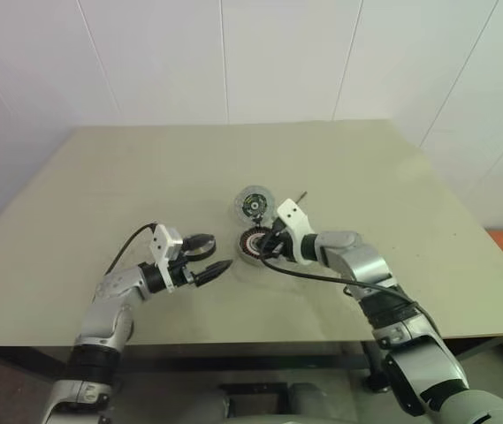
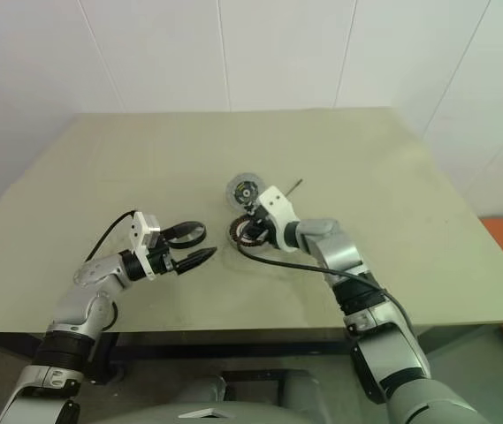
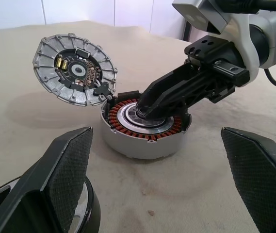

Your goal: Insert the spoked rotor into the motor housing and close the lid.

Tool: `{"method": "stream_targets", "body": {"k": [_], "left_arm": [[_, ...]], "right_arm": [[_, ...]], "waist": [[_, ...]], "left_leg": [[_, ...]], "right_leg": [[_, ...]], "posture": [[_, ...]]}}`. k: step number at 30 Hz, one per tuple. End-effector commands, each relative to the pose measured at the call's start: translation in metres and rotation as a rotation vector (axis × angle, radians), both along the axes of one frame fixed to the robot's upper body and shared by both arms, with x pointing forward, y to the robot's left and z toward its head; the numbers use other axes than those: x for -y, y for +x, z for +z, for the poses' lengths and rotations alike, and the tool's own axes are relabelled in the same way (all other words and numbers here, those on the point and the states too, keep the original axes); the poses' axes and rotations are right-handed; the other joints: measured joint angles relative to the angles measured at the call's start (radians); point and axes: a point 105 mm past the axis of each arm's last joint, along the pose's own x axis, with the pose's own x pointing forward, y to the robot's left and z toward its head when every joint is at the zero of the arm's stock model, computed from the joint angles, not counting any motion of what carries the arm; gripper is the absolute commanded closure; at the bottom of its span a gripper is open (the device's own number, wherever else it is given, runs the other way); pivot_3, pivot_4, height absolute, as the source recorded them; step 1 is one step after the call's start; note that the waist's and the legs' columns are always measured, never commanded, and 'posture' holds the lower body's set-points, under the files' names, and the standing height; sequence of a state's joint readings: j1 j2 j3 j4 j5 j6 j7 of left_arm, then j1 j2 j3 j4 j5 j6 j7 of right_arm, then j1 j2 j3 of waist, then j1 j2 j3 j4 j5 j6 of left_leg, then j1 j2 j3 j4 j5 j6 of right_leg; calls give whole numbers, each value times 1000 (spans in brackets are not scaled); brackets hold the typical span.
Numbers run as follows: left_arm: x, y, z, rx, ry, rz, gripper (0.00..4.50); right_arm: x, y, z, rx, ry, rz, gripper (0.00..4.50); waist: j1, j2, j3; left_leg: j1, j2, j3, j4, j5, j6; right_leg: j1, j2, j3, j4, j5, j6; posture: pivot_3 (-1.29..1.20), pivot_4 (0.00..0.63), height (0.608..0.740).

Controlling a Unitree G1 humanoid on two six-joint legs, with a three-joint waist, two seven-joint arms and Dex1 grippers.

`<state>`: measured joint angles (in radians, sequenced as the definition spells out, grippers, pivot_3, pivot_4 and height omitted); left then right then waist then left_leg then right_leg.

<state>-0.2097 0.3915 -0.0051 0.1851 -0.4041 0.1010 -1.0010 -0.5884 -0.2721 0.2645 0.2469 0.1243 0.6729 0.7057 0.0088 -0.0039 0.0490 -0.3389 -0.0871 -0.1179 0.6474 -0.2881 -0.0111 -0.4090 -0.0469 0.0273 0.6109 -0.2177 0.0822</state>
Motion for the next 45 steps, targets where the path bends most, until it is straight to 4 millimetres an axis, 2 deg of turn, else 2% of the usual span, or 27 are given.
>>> {"method": "stream_targets", "body": {"k": [1, 7, 11, 21, 28, 35, 45], "left_arm": [[0, 2, 10, 40, -5, -2, 0], [0, 1, 13, 51, -12, -8, 0], [0, 1, 13, 53, -11, -10, 0], [1, 1, 14, 56, -14, -24, 0], [3, -1, 14, 54, -18, -37, 0], [3, -1, 13, 47, -18, -38, 0], [3, -2, 9, 36, -16, -39, 0]], "right_arm": [[-7, -7, -7, -44, 9, 19, 3809], [-9, -8, -9, -46, 11, 18, 3809], [-3, -5, -9, -28, -8, -1, 3809], [9, 12, 11, 31, 5, -55, 3809], [8, 9, 9, 25, 8, -46, 3809], [8, 17, 23, 64, 37, -67, 3809], [3, 12, 32, 72, 51, -31, 3809]], "waist": [[0, 0, 0], [0, 0, 0], [0, 0, 0], [0, 0, 0], [1, 0, 0], [1, 1, 0], [1, 1, 1]], "left_leg": [[0, 0, 0, 0, 0, 0], [0, 0, 0, 0, 0, 0], [0, 0, 0, 0, 0, 0], [0, 0, 0, 0, 0, 0], [0, 0, 0, 0, 0, 0], [-1, 0, 0, 0, 0, 0], [-2, 0, 0, -2, 0, 0]], "right_leg": [[0, 0, 0, 0, 0, 0], [0, 0, 0, 0, 0, 0], [0, 0, 0, 0, 0, 0], [0, 0, 0, 0, 0, 0], [0, 0, 0, 0, 0, 0], [0, 0, 0, 0, 0, 0], [-2, 0, 0, -1, 0, 0]], "posture": [[0, 0, 740], [0, 0, 740], [0, 0, 740], [0, 0, 740], [0, 0, 740], [0, 0, 740], [0, 0, 740]]}}
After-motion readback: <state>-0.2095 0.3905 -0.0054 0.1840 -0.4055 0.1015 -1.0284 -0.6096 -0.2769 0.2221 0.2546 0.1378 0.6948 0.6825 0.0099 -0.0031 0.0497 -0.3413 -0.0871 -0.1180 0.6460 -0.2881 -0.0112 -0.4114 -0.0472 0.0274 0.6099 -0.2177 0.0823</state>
